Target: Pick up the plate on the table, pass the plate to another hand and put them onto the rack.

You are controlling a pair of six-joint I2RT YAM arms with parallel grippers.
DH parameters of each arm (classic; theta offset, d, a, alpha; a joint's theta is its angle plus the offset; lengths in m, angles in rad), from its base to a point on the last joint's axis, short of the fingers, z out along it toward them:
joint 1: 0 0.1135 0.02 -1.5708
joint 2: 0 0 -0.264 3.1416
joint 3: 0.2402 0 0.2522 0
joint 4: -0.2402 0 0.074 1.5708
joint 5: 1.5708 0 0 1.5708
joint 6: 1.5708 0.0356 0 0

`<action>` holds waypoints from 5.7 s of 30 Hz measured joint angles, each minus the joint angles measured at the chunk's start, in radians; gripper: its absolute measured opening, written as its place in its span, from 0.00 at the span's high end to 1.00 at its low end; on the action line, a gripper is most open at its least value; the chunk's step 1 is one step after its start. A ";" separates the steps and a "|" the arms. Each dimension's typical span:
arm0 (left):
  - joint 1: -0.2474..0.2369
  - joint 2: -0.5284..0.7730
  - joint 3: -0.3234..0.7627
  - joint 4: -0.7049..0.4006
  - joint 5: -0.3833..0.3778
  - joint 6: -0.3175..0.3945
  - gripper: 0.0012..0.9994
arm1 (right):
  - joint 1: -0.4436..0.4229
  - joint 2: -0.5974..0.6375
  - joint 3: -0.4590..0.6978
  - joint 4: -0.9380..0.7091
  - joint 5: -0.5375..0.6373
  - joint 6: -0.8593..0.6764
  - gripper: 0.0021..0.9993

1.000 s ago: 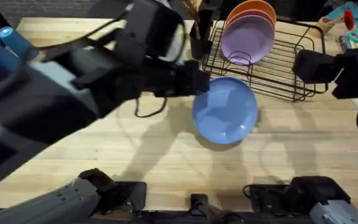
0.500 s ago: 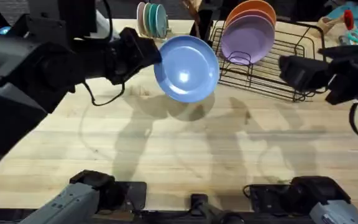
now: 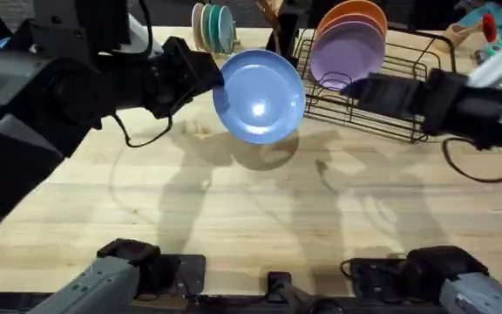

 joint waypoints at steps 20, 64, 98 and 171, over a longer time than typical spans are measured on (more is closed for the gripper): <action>0.000 0.000 0.000 0.000 0.001 0.000 0.96 | 0.139 0.383 0.000 0.307 -0.023 0.213 0.00; 0.005 0.000 0.000 0.001 0.007 -0.011 0.00 | 0.186 0.496 0.001 0.401 -0.015 0.254 0.97; 0.169 -0.244 0.000 0.045 -0.015 0.084 0.00 | 0.089 0.457 0.433 0.165 0.832 -0.957 0.97; 0.169 -0.244 0.000 -0.029 -0.016 0.088 0.01 | 0.121 0.803 0.452 0.163 0.651 -1.697 0.97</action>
